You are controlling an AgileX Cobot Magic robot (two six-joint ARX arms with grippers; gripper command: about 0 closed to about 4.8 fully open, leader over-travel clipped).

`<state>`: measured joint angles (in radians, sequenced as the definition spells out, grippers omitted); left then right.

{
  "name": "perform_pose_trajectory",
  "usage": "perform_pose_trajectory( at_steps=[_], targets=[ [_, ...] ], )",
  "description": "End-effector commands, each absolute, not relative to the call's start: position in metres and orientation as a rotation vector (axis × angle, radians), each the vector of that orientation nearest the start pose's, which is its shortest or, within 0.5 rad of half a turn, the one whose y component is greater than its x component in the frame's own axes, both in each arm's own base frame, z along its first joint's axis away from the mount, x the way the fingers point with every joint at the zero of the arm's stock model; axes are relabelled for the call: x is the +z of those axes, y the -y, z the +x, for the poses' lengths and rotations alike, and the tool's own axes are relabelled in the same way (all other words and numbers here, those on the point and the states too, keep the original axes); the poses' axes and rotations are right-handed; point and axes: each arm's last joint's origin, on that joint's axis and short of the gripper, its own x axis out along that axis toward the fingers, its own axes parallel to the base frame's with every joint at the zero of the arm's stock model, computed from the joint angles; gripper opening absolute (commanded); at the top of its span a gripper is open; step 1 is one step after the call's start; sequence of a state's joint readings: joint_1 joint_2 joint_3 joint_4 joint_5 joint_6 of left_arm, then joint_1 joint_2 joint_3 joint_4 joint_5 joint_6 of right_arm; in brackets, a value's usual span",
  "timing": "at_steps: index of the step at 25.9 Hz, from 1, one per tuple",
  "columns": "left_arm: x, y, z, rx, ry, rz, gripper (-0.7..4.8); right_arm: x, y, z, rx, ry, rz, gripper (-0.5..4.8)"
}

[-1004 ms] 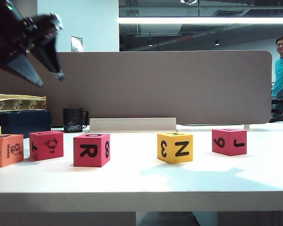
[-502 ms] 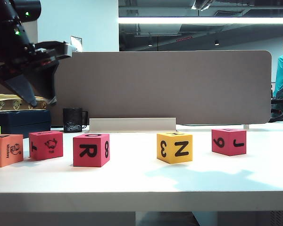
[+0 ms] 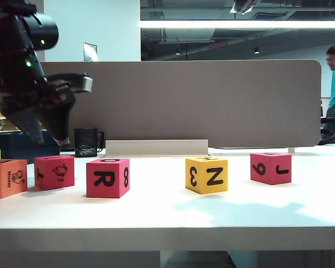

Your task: Select the appropriate blocks from the scattered letter blocks on the table and arrange them in a row to spell out "ALOHA".

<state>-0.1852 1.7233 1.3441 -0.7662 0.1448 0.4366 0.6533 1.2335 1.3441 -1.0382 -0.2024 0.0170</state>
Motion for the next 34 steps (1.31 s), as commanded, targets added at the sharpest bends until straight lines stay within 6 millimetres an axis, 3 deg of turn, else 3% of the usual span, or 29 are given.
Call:
perform_pose_trajectory(
  at_steps=[1, 9, 11, 12, 20, 23, 34],
  targets=[
    [0.236, 0.07, 0.351, -0.544, -1.082, 0.415, 4.67, 0.364, -0.142, 0.175, 0.787, -0.944, -0.203, -0.05],
    [0.219, 0.071, 0.359, -0.552, -1.139, 0.41, 4.51, 0.363, -0.141, 0.174, 0.785, -0.956, -0.205, -0.05],
    [0.217, 0.072, 0.358, -0.557, -1.149, 0.411, 3.49, 0.363, -0.141, 0.174, 0.785, -0.956, -0.205, -0.05],
    [0.217, 0.074, 0.358, -0.56, -1.148, 0.414, 3.3, 0.363, -0.141, 0.174, 0.784, -0.955, -0.205, -0.05],
    [0.217, 0.082, 0.355, -0.573, -1.164, 0.413, 3.28, 0.363, -0.141, 0.174, 0.784, -0.955, -0.205, -0.05],
    [0.217, 0.087, 0.353, -0.583, -1.169, 0.412, 2.63, 0.363, -0.141, 0.174, 0.782, -0.954, -0.207, -0.05],
    [0.215, 0.102, 0.34, -0.595, -1.269, 0.385, 2.63, 0.363, -0.141, 0.174, 0.782, -0.955, -0.207, -0.05]
  ],
)
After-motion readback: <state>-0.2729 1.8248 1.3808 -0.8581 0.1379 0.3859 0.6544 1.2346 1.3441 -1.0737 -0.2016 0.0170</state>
